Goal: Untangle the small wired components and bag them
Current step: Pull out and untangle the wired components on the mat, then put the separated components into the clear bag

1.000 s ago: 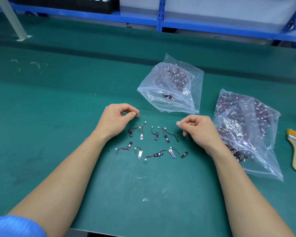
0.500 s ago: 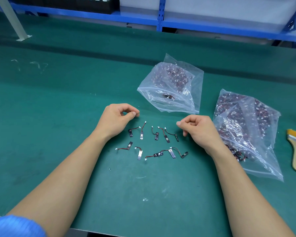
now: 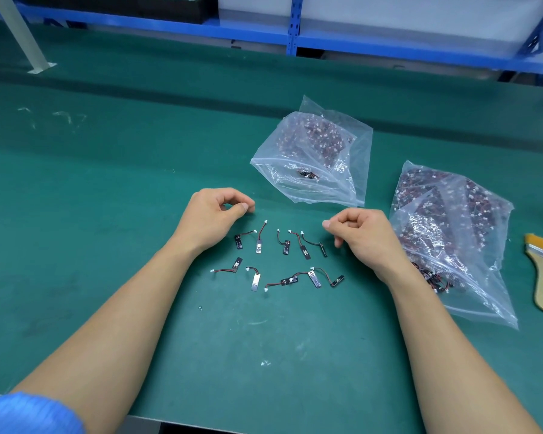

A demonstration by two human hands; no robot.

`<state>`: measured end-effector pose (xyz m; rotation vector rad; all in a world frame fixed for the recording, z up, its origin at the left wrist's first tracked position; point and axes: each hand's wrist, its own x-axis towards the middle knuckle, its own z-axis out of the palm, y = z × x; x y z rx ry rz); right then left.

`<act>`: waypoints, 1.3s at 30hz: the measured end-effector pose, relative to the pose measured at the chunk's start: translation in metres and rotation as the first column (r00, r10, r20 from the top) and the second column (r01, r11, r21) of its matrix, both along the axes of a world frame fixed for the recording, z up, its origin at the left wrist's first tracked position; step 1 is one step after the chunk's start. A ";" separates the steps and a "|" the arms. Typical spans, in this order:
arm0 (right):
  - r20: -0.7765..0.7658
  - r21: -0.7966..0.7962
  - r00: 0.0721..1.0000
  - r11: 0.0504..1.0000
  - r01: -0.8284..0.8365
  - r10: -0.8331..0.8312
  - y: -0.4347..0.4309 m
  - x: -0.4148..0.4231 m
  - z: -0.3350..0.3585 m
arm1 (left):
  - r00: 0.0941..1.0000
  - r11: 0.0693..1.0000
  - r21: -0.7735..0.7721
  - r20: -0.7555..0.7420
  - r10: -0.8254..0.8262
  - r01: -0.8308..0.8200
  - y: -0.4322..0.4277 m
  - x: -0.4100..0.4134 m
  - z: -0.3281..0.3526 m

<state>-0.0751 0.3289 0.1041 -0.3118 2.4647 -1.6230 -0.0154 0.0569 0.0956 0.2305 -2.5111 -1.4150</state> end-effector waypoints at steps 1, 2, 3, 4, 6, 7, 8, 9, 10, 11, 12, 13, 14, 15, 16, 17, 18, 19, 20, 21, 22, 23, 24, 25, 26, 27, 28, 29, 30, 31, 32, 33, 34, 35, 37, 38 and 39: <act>0.001 -0.002 1.000 1.000 0.000 0.000 0.000 0.000 0.000 | 1.000 1.000 0.000 0.001 0.001 -0.001 0.000 0.000 0.000; 0.003 -0.004 1.000 1.000 0.001 -0.001 0.000 0.000 -0.001 | 1.000 1.000 -0.001 0.002 0.002 -0.002 0.000 0.000 0.000; 0.004 -0.004 1.000 1.000 0.002 -0.002 0.000 -0.001 -0.001 | 1.000 1.000 -0.004 0.004 0.002 -0.002 0.000 0.000 -0.001; 0.005 -0.002 1.000 1.000 0.003 -0.003 -0.001 -0.001 -0.001 | 1.000 1.000 -0.007 0.005 0.003 -0.003 0.000 -0.001 -0.001; 0.004 0.003 1.000 1.000 0.002 -0.002 -0.001 -0.002 0.000 | 1.000 1.000 -0.006 0.007 0.003 -0.003 0.001 -0.001 -0.001; 0.002 0.004 1.000 1.000 0.001 -0.001 -0.001 -0.002 0.000 | 1.000 1.000 -0.007 0.009 0.004 -0.004 0.001 0.000 -0.001; 0.000 0.003 1.000 1.000 0.000 0.000 -0.001 -0.002 0.000 | 1.000 1.000 -0.012 0.010 0.005 -0.005 0.001 0.000 -0.001; -0.002 0.002 1.000 1.000 -0.001 0.001 0.000 -0.002 0.001 | 1.000 1.000 -0.020 0.011 0.006 -0.006 0.001 0.000 -0.002; -0.003 0.000 1.000 1.000 -0.002 0.002 0.000 -0.002 0.000 | 1.000 1.000 -0.028 0.012 0.005 -0.004 0.001 0.001 -0.002; -0.004 -0.001 1.000 1.000 -0.003 0.003 -0.001 -0.001 0.000 | 1.000 0.999 -0.033 0.013 0.003 -0.002 0.002 0.002 -0.002; -0.006 0.001 1.000 1.000 -0.004 0.004 -0.001 -0.001 0.000 | 1.000 0.999 -0.034 0.013 0.001 -0.001 0.002 0.003 -0.002; -0.008 0.004 1.000 1.000 -0.006 0.006 -0.001 0.000 0.000 | 1.000 1.000 -0.031 0.013 0.001 -0.001 0.002 0.004 -0.002; -0.009 0.006 1.000 1.000 -0.009 0.009 -0.001 0.000 0.000 | 1.000 1.000 -0.028 0.013 0.004 -0.004 0.002 0.005 -0.002; -0.009 0.005 1.000 1.000 -0.012 0.012 -0.001 0.001 0.000 | 1.000 1.000 -0.025 0.013 0.010 -0.009 0.002 0.006 -0.002; -0.008 0.003 1.000 1.000 -0.014 0.014 -0.001 0.001 0.000 | 1.000 1.000 -0.021 0.011 0.017 -0.017 0.002 0.007 -0.002; -0.007 0.000 1.000 1.000 -0.015 0.015 0.000 0.001 0.001 | 1.000 1.000 -0.012 0.007 0.026 -0.026 0.002 0.009 -0.002; -0.006 -0.002 1.000 1.000 -0.015 0.015 0.000 0.002 0.001 | 0.999 0.999 -0.005 0.003 0.034 -0.034 0.002 0.010 -0.001; -0.006 -0.005 1.000 1.000 -0.015 0.015 0.000 0.002 0.001 | 0.999 0.999 -0.006 -0.002 0.043 -0.043 0.003 0.012 0.000; -0.004 -0.007 1.000 1.000 -0.015 0.015 0.000 0.002 0.002 | 0.999 0.999 -0.014 -0.009 0.049 -0.050 0.004 0.015 0.000; -0.003 -0.009 1.000 1.000 -0.016 0.016 0.000 0.002 0.002 | 0.999 0.999 -0.021 -0.014 0.048 -0.048 0.006 0.018 0.001; -0.002 -0.011 1.000 1.000 -0.016 0.016 0.000 0.001 0.002 | 0.999 0.999 -0.026 -0.012 0.039 -0.039 0.008 0.022 0.001; -0.003 -0.015 1.000 1.000 -0.013 0.013 0.000 0.001 0.002 | 1.000 0.999 -0.037 0.001 0.022 -0.022 0.012 0.026 0.001; -0.003 -0.020 1.000 1.000 -0.006 0.006 0.000 0.000 0.002 | 1.000 0.997 -0.071 0.019 -0.008 0.009 0.017 0.031 0.001; -0.001 -0.026 1.000 1.000 0.000 0.000 0.001 -0.001 0.002 | 0.998 0.988 -0.140 0.039 -0.057 0.062 0.024 0.035 0.001; 0.004 -0.032 1.000 0.999 0.003 -0.003 0.000 -0.002 0.002 | 0.990 0.964 -0.228 0.069 -0.124 0.137 0.031 0.040 0.000; 0.008 -0.039 1.000 0.999 0.004 -0.003 -0.001 -0.002 0.002 | 0.976 0.925 -0.316 0.111 -0.187 0.213 0.040 0.043 -0.001; 0.010 -0.047 1.000 0.999 0.004 -0.004 -0.002 -0.002 0.002 | 0.961 0.880 -0.389 0.156 -0.229 0.273 0.049 0.045 -0.001; 0.010 -0.058 1.000 0.998 0.006 -0.005 -0.003 -0.002 0.001 | 0.948 0.839 -0.445 0.195 -0.253 0.315 0.059 0.046 -0.001; 0.012 -0.071 1.000 0.997 0.010 -0.009 -0.004 -0.002 0.000 | 0.938 0.804 -0.485 0.223 -0.265 0.342 0.068 0.044 -0.002; 0.015 -0.088 1.000 0.996 0.015 -0.014 -0.004 -0.003 -0.001 | 0.930 0.777 -0.511 0.240 -0.279 0.366 0.078 0.043 -0.003; 0.019 -0.105 1.000 0.994 0.021 -0.019 -0.004 -0.003 -0.002 | 0.921 0.756 -0.527 0.249 -0.299 0.388 0.089 0.040 -0.004; 0.024 -0.121 0.999 0.992 0.027 -0.024 -0.004 -0.004 -0.002 | 0.913 0.742 -0.533 0.250 -0.321 0.407 0.101 0.037 -0.005; 0.029 -0.137 0.999 0.990 0.033 -0.029 -0.004 -0.005 -0.002 | 0.910 0.735 -0.536 0.239 -0.340 0.415 0.113 0.034 -0.005; 0.034 -0.154 0.999 0.987 0.037 -0.032 -0.005 -0.005 -0.002 | 0.912 0.733 -0.545 0.212 -0.351 0.408 0.123 0.031 -0.005; 0.051 -0.198 0.998 0.979 0.046 -0.036 -0.005 -0.006 -0.002 | 0.934 0.754 -0.560 0.120 -0.337 0.344 0.135 0.023 -0.006; 0.057 -0.212 0.998 0.976 0.052 -0.041 -0.005 -0.006 -0.002 | 0.944 0.777 -0.550 0.069 -0.322 0.305 0.136 0.019 -0.007; 0.058 -0.213 0.997 0.975 0.058 -0.047 -0.004 -0.007 -0.002 | 0.949 0.804 -0.524 0.026 -0.315 0.281 0.135 0.016 -0.008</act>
